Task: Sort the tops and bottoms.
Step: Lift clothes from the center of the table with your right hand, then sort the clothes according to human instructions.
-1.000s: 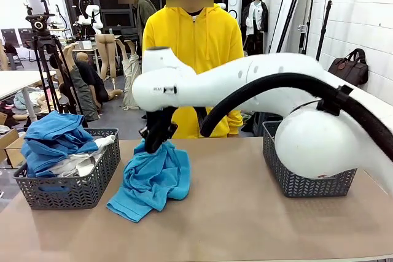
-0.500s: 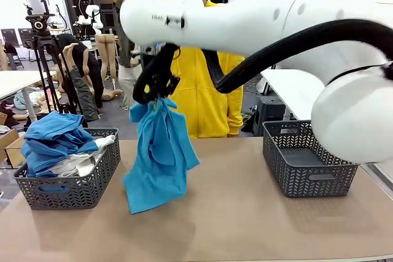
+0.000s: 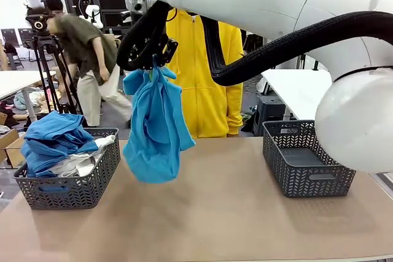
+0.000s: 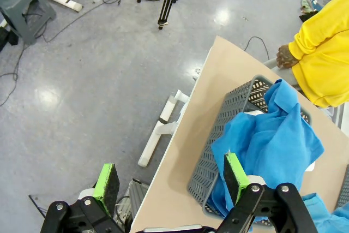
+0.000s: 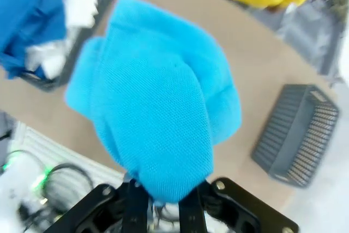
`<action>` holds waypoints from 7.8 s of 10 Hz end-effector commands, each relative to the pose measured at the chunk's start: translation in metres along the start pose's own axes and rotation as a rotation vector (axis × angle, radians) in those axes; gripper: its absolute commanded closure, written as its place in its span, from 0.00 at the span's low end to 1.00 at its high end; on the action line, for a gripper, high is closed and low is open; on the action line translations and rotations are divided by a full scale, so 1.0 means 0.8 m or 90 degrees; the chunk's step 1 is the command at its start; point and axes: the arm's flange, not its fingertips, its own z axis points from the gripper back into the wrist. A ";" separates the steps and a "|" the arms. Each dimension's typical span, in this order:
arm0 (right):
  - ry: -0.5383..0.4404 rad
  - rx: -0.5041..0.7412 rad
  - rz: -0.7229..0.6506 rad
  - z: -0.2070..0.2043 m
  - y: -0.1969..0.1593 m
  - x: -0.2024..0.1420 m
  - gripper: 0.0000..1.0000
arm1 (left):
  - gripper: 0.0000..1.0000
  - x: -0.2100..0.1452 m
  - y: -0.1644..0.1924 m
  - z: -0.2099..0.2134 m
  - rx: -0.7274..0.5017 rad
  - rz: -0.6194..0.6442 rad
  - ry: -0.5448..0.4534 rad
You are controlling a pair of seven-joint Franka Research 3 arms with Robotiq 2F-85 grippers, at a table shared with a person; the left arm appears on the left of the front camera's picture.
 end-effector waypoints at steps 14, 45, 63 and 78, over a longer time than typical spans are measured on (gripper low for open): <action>0.004 0.001 -0.008 0.005 0.001 -0.002 1.00 | 0.00 0.001 0.001 0.001 0.002 0.006 -0.002; 0.079 0.243 -0.327 -0.277 0.415 0.414 1.00 | 0.00 0.001 0.001 0.001 0.002 0.006 -0.002; -0.033 0.298 -0.263 -0.257 0.250 0.060 1.00 | 0.00 0.001 0.001 0.001 0.002 0.006 -0.002; -0.082 0.315 -0.230 -0.285 0.290 0.134 0.38 | 0.00 0.001 0.001 0.001 0.002 0.006 -0.002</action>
